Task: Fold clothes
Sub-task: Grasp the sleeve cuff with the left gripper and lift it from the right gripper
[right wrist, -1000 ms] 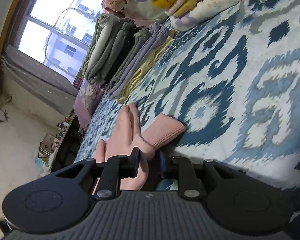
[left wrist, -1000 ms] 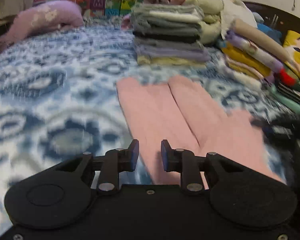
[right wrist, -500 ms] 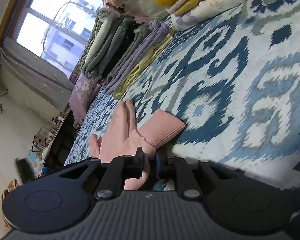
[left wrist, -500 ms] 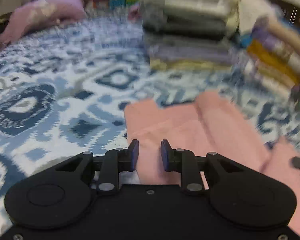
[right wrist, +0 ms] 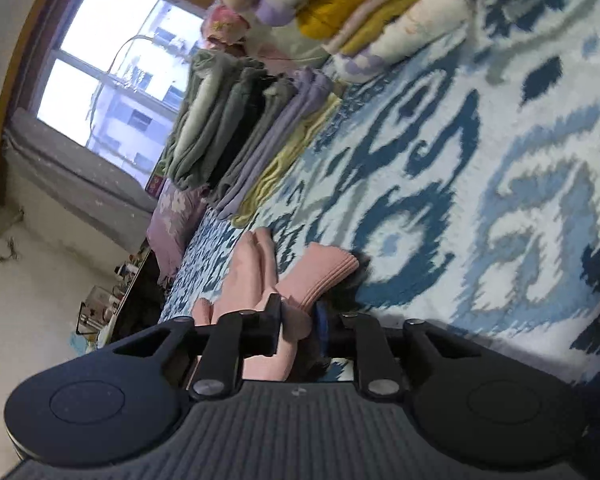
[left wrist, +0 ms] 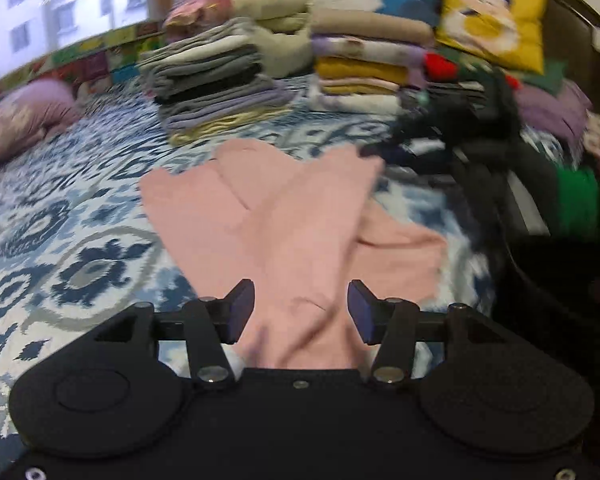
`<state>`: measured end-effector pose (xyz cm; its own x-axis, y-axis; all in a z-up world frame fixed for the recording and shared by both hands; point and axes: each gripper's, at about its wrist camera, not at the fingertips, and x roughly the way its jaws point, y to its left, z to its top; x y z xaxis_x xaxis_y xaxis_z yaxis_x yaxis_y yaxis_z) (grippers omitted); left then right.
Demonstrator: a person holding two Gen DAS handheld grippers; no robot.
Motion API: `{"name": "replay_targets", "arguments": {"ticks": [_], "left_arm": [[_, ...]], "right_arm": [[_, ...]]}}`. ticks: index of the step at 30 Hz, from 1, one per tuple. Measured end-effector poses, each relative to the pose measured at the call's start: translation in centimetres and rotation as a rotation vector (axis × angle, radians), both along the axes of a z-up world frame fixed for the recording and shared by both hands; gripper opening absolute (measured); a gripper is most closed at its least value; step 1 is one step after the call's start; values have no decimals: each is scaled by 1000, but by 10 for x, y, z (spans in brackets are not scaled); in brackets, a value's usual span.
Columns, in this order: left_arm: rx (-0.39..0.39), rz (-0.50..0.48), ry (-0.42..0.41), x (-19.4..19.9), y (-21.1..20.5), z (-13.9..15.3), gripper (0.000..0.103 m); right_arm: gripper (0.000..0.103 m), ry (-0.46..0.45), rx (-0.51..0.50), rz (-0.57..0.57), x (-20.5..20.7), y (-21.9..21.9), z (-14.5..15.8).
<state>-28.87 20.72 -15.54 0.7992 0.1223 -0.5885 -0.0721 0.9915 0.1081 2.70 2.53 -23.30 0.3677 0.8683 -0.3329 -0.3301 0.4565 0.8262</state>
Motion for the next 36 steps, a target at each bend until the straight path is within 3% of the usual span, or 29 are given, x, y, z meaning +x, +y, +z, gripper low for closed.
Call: {"name": "replay_targets", "arguments": {"ticks": [3,5,10,12,14,15,17,21,25,36], "left_arm": [[143,-14,30,4,-20,-17,50],[197,-10,31,9,-25,-27,36],[374,-44,53,9,-31,-47,29],[393,-45,44,8,-30,-50,23],[413,-47,43,6,-29,-52,8],[404,-38,50,5,-28,-52,6],[322,-25,42,3,-18,-49,6],[19,44,-6,-3,15,-36,5],[-207,94,-32,-8,43,-33,5],[-575,172,-52,-18,83,-40,5]], "right_arm": [[15,-31,-30,2,-3,2,13],[14,-53,-52,5,-7,3,24],[14,-90,-119,7,-16,13,51],[13,-88,-137,0,-15,20,61],[13,-91,-159,-7,-14,29,72],[13,-92,-170,-9,-12,35,77],[13,-95,-193,-12,-9,50,89],[12,-133,-259,8,-6,88,109],[12,-202,-343,59,-9,137,123],[12,-381,-576,239,-36,259,126]]}}
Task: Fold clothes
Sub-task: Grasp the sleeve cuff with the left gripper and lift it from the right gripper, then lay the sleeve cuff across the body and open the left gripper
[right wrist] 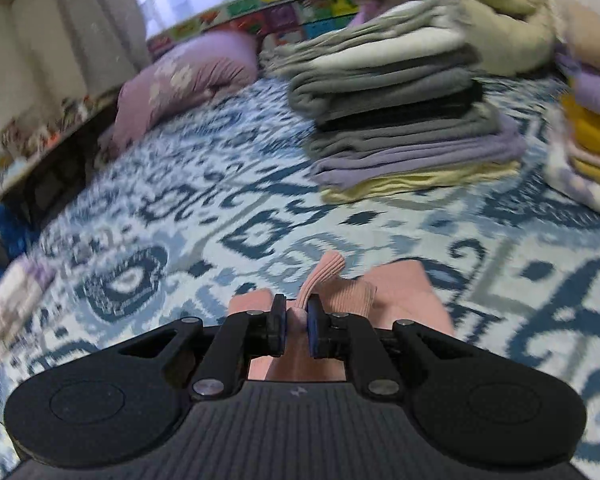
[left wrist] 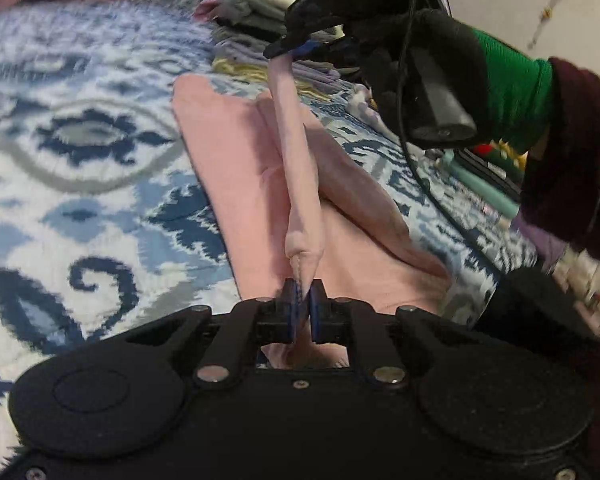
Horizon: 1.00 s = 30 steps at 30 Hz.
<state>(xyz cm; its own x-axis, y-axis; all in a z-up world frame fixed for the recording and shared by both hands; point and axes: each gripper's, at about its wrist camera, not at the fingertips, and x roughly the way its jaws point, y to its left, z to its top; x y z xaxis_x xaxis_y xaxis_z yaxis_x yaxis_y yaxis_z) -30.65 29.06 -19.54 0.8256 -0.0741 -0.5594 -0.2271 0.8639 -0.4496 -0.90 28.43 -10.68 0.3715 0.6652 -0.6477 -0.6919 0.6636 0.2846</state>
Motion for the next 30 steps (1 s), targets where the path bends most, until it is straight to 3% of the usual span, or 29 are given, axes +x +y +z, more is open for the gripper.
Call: {"name": "replay_targets", "arguments": {"ticks": [6,9,15,19,20,22,25,30], "left_arm": [[-145,26,0,-2,18,-6,5],[-148,15,7,0,18,-7,5],[-71,-38,30,6,8,-6,5],[-78,-48,42,6,10,-8,6],[-84,-47,41,5,11,-9,7],[-93,-47,37,3,12,-8,15],[-102,-50,19,1,12,-6,44],[-126,4,-10,-4,20,-4,45]], "right_arm": [[12,-48,-98,69,-13,41,-12],[12,-66,-138,104,-19,56,-20],[12,-70,-212,155,-26,79,-36],[33,-39,-167,208,-25,81,-33],[34,-27,-138,213,-22,78,-27],[36,-23,-91,207,-13,64,-15],[38,-27,-38,187,2,36,0],[38,-66,-1,203,3,-28,0]]}}
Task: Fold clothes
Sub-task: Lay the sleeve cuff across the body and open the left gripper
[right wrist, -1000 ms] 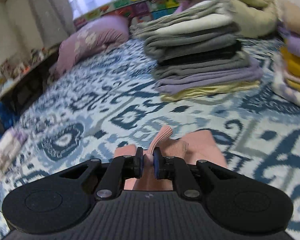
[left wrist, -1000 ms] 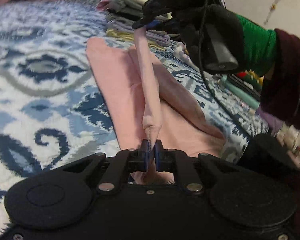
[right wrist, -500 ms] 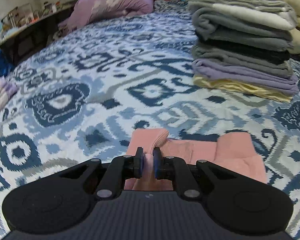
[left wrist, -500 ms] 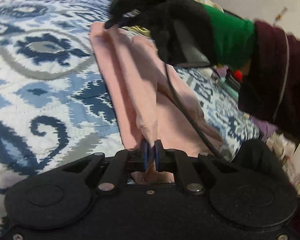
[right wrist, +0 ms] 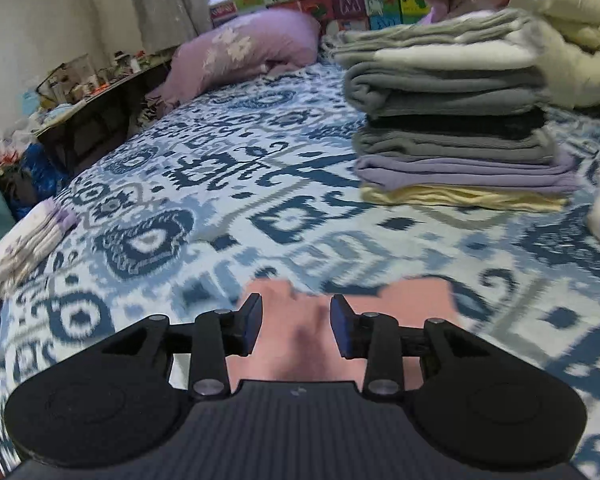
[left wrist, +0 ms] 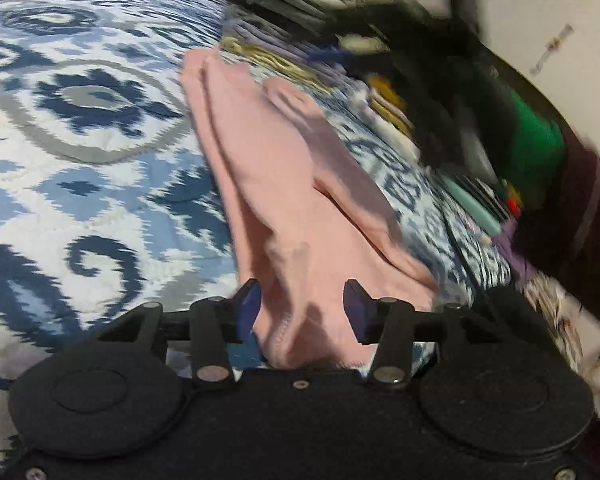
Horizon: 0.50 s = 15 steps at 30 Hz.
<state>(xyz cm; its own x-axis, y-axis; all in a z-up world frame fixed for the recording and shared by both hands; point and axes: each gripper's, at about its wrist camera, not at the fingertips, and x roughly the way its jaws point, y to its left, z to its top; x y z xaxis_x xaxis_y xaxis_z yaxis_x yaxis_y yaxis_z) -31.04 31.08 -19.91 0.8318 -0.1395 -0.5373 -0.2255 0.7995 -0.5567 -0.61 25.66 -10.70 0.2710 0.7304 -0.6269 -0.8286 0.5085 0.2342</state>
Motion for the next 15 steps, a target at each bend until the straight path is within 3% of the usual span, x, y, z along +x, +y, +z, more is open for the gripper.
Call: {"name": "replay_targets", "arguments": {"ticks": [5,8,10,13,15], "left_arm": [[-67,86,-32,-8,12,-1,36],[-157,140,-72,-12,24,-2,34],[-209,155,-87,-11,29,-4,23],[-197,139,-54,0,24,-5,11],[-177,123,-7,7,18,-8,9]], "right_arm": [[38,-39,14,47,-26,-56,-17],[38,-47,40,84,-47,-79,-25],[38,-54,61,109,-62,-89,-29],[38,-51,92,141,-82,-100,-35],[38,-40,107,158,-90,-102,-40]]}}
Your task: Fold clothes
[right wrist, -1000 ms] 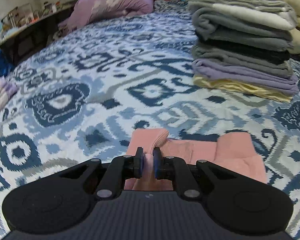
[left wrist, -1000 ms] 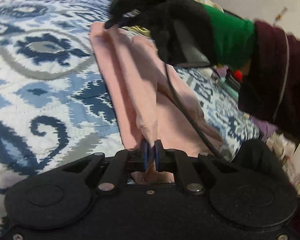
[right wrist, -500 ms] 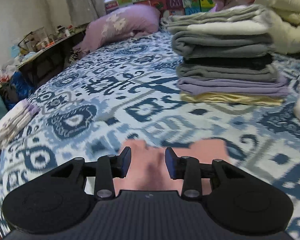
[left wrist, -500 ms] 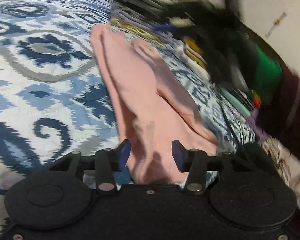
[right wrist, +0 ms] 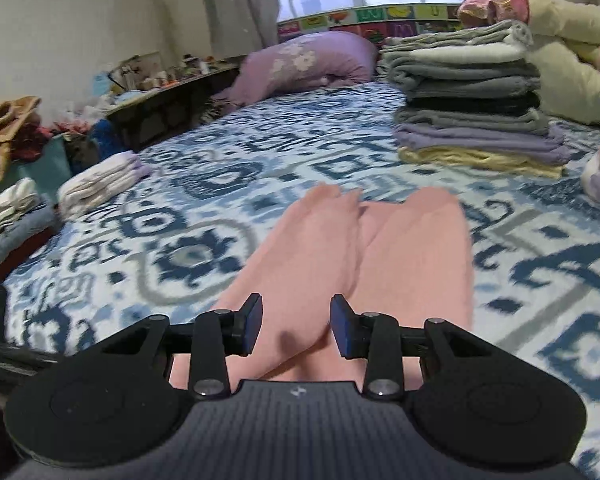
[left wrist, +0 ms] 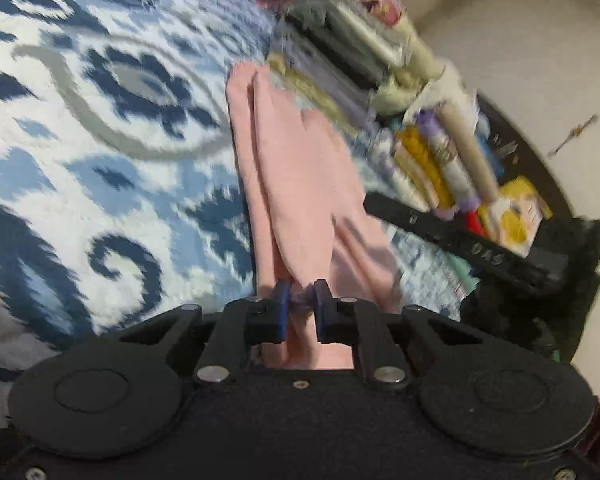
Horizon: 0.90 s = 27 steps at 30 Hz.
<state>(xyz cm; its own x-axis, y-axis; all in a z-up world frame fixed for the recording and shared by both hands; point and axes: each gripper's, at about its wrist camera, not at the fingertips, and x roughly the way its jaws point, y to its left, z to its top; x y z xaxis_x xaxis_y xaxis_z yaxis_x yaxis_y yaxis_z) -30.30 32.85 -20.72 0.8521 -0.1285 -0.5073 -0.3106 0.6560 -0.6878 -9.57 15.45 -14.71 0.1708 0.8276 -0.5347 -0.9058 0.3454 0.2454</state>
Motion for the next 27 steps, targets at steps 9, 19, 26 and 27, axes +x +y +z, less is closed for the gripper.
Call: {"name": "replay_targets", "arguments": {"ticks": [9,19,26,27], "left_arm": [[45,-19,69,7,-8,2,18],[333,81,-26,3,-10,47,22],[666,-72,81,98,7,45,22],[681,-73,83,106,12,44,22]], "right_arm": [[37,5,32,80,-28,-1,-20],[37,-174,-4,177,-51,1,-28],[37,-289,-94,256,-65,2,-35],[36,-290,-96,262,-66,0,-32]]}}
